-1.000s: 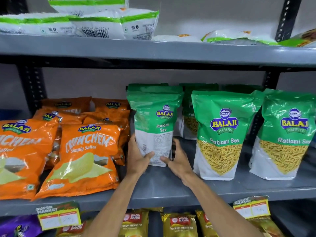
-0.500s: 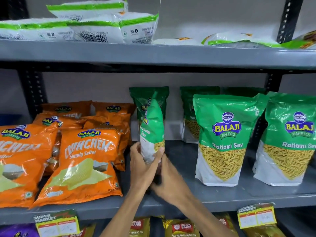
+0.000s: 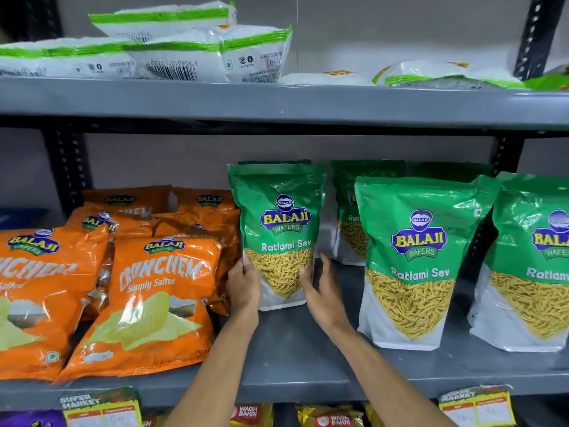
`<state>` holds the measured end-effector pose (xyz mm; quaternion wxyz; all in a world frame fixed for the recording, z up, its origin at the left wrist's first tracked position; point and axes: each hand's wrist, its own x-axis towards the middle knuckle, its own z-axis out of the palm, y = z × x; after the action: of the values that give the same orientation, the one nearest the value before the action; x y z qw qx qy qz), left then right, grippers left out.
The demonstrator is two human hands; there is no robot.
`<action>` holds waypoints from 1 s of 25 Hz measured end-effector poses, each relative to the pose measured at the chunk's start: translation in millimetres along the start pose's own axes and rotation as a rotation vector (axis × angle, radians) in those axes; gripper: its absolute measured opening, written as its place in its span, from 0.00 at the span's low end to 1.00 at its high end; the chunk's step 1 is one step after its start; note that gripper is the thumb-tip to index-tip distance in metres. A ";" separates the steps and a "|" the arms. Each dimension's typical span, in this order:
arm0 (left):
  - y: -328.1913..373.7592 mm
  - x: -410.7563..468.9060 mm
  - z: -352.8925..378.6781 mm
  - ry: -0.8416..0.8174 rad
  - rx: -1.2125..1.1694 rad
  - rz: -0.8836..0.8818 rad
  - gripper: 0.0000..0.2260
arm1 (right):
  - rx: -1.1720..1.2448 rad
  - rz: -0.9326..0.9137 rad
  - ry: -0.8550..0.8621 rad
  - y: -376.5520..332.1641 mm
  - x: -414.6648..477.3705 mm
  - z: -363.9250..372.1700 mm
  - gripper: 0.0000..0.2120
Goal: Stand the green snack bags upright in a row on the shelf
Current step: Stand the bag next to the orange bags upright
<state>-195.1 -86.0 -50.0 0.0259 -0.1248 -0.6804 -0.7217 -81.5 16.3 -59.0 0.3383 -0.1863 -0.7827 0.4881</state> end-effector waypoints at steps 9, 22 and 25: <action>-14.4 6.3 -0.7 0.039 0.136 0.049 0.15 | -0.041 0.106 -0.073 11.0 2.6 1.4 0.34; -4.0 -60.6 -24.4 0.031 0.172 0.101 0.19 | -0.093 -0.013 -0.110 0.5 -56.5 -27.7 0.26; -7.1 -70.9 -32.8 0.047 0.202 0.127 0.20 | -0.083 -0.028 -0.117 -1.0 -71.4 -30.0 0.26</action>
<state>-132.7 -127.2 -73.5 0.0998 -0.1475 -0.7396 -0.6490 -10.0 -9.3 -74.1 0.2907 -0.1603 -0.8232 0.4605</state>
